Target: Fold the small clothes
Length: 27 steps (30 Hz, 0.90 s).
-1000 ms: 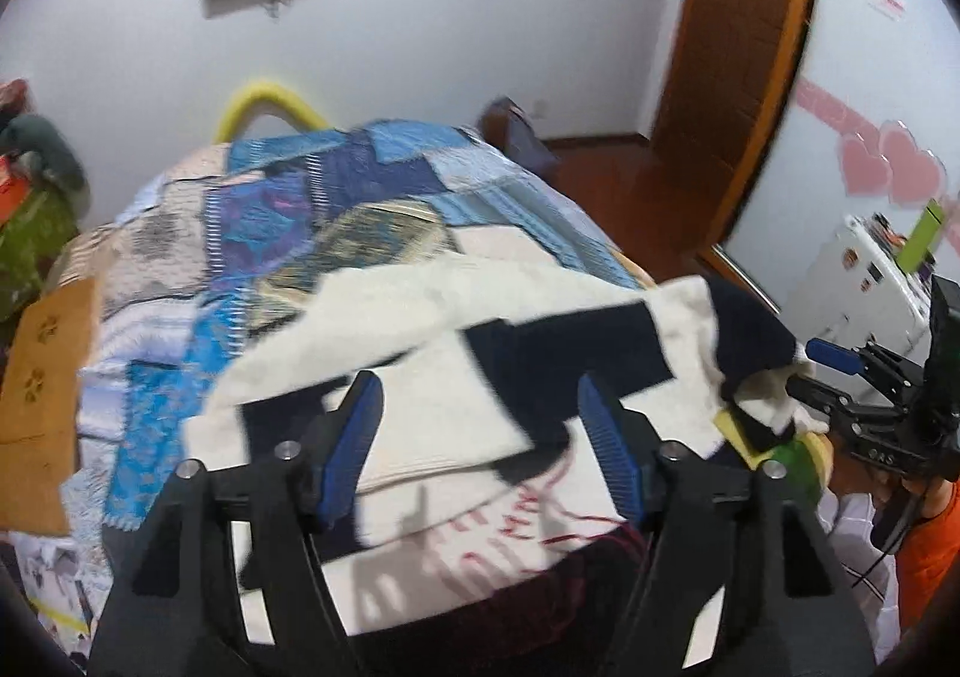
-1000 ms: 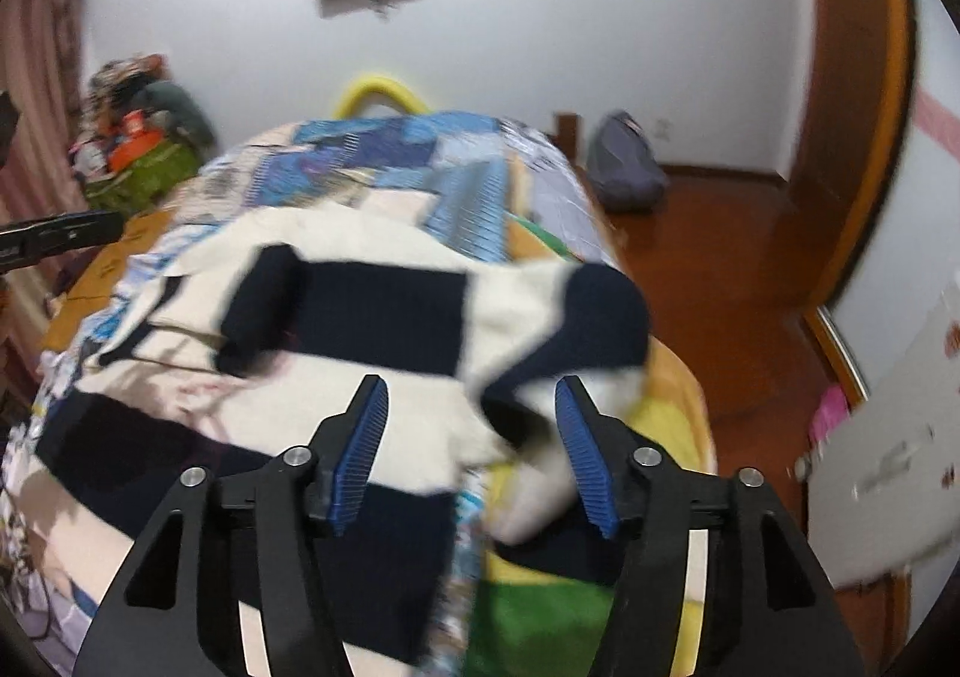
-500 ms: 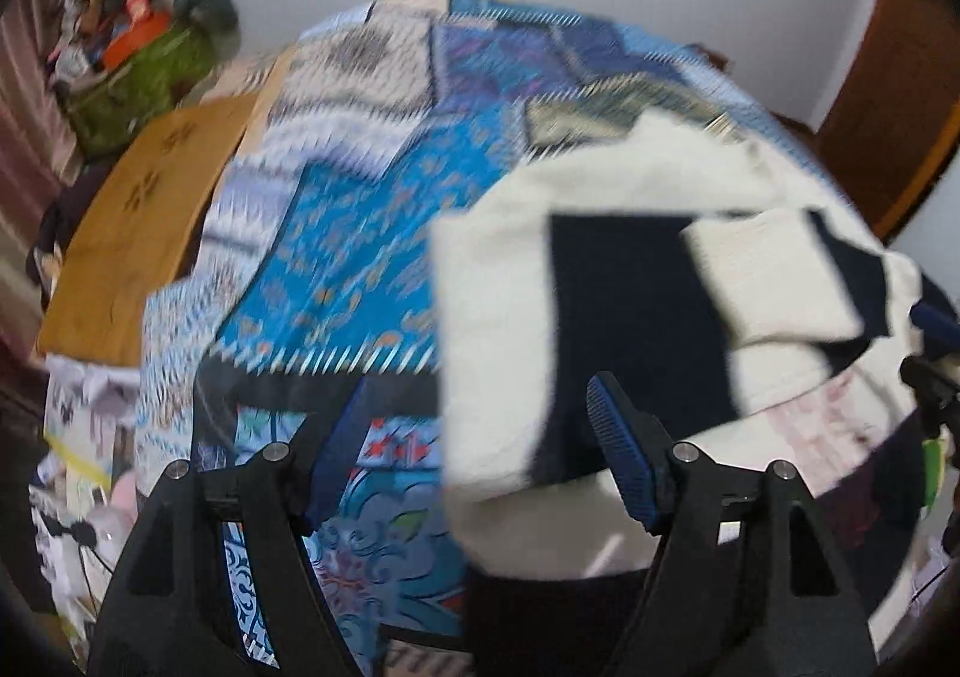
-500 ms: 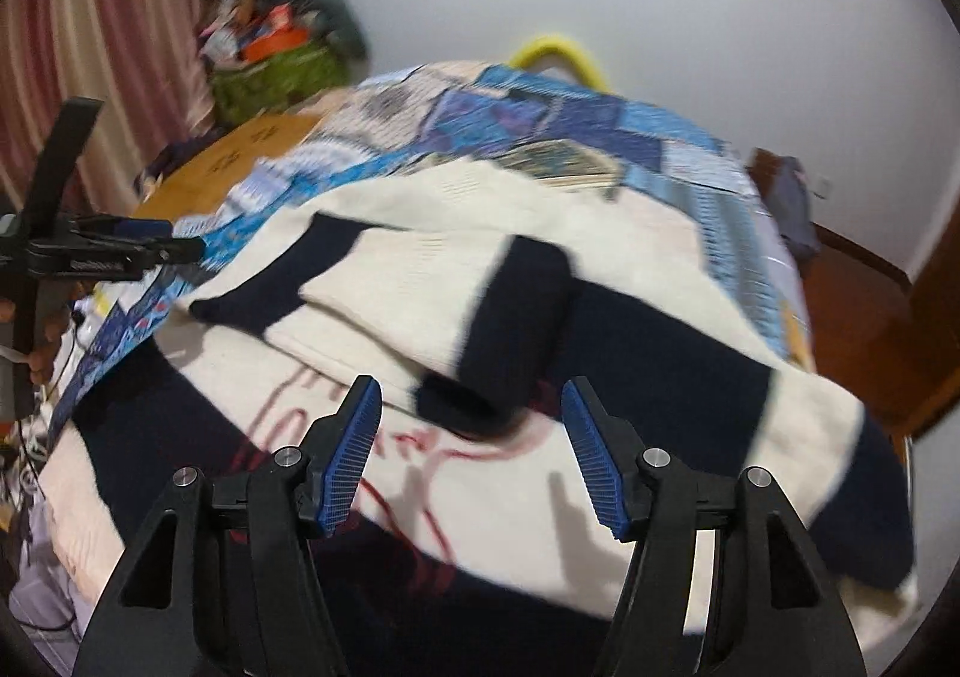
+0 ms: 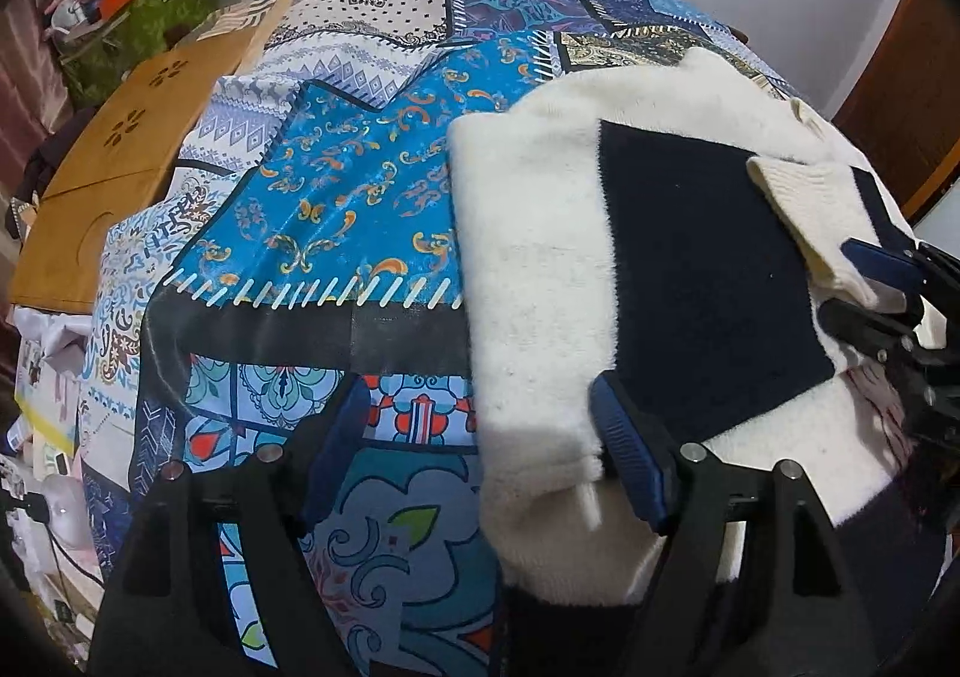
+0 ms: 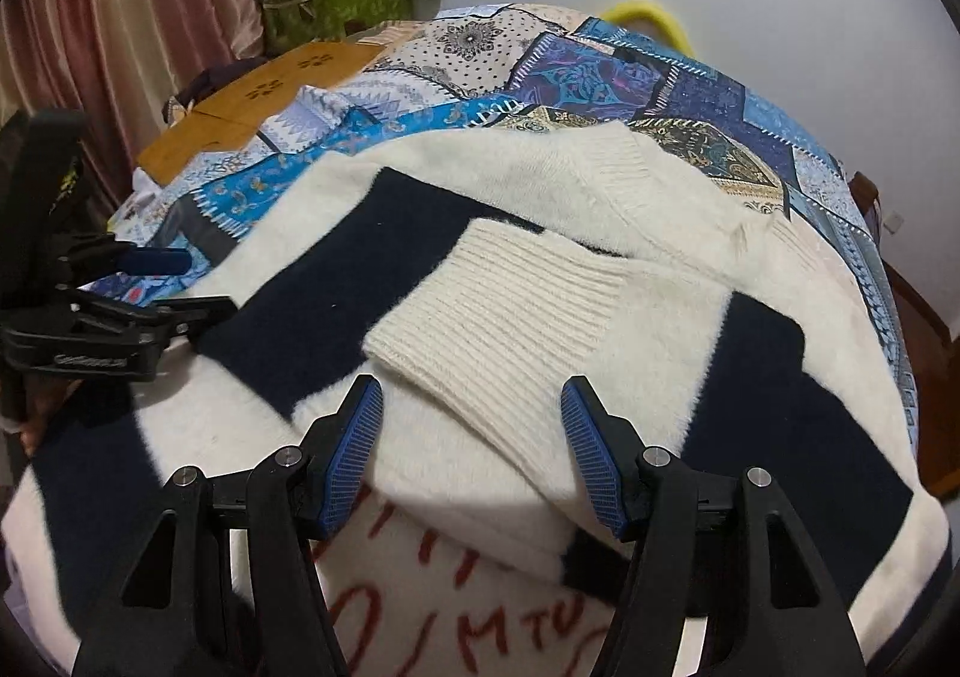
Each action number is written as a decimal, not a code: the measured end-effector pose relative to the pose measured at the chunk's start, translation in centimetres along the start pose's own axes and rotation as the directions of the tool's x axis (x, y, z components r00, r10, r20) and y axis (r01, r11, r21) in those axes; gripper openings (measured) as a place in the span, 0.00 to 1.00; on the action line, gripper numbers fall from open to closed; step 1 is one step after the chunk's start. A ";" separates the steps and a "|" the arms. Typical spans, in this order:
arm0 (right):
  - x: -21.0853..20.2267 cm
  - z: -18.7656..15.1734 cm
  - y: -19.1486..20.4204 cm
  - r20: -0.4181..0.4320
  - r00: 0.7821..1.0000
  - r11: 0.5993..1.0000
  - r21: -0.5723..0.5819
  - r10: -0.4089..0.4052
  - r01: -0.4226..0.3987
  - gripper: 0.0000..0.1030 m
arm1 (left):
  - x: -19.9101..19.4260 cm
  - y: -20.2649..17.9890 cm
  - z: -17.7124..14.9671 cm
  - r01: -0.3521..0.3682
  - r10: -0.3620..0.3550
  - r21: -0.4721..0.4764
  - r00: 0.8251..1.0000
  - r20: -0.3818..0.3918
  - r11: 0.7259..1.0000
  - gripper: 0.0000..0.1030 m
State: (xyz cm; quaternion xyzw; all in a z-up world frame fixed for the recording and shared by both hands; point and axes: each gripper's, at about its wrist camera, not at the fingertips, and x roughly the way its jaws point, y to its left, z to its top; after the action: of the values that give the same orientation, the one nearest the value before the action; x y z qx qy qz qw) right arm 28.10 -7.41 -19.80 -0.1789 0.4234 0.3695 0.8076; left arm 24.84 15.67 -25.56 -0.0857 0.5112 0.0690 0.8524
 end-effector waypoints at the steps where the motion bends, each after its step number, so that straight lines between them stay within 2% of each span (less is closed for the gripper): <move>1: -0.1 0.0 -0.1 0.005 1.000 1.000 0.004 0.001 -0.001 0.52 | 0.0 -0.1 0.0 -0.003 0.003 0.001 1.000 0.002 1.000 0.74; 2: -0.3 0.0 -0.2 0.012 1.000 1.000 0.011 -0.001 0.001 0.41 | 0.0 -0.1 0.0 -0.007 0.007 0.003 1.000 0.004 1.000 0.74; 3: -0.5 0.1 -0.4 0.019 1.000 1.000 0.022 -0.002 0.002 0.25 | 0.0 -0.2 0.0 -0.013 0.013 0.006 1.000 0.006 1.000 0.74; 5: -0.8 0.2 -1.2 0.025 1.000 0.999 0.052 -0.005 0.003 0.08 | -0.1 -0.4 -0.1 -0.028 0.028 0.014 1.000 0.011 1.000 0.74; 7: -1.5 0.1 -2.1 0.047 0.999 0.996 0.087 0.008 -0.012 0.07 | -0.1 -0.7 -0.1 -0.041 0.041 0.023 0.999 0.016 0.999 0.74; 12: -4.8 -0.6 -3.4 0.136 0.989 0.992 0.123 -0.055 0.038 0.07 | -0.1 -0.7 0.0 -0.050 0.049 0.021 0.999 0.017 0.999 0.74; 19: -10.7 -3.3 -7.9 0.236 0.958 0.962 0.256 -0.161 0.098 0.07 | -0.1 -0.8 -0.1 -0.067 0.067 0.022 0.998 0.019 0.998 0.76; 23: -12.8 -5.5 -10.9 0.235 0.947 0.928 0.349 -0.219 0.128 0.06 | -0.2 -0.8 0.0 -0.079 0.079 0.022 0.997 0.018 0.997 0.78; 27: -12.8 -7.6 -13.2 0.191 0.946 0.897 0.409 -0.262 0.166 0.06 | -0.2 -1.0 -0.1 -0.098 0.097 0.031 0.995 0.022 0.995 0.79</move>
State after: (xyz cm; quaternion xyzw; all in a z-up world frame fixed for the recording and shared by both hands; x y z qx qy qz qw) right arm 29.04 -26.44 -14.05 -0.0153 0.3645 0.2056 0.9081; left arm 24.90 14.66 -25.34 -0.0464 0.5072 0.1032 0.8544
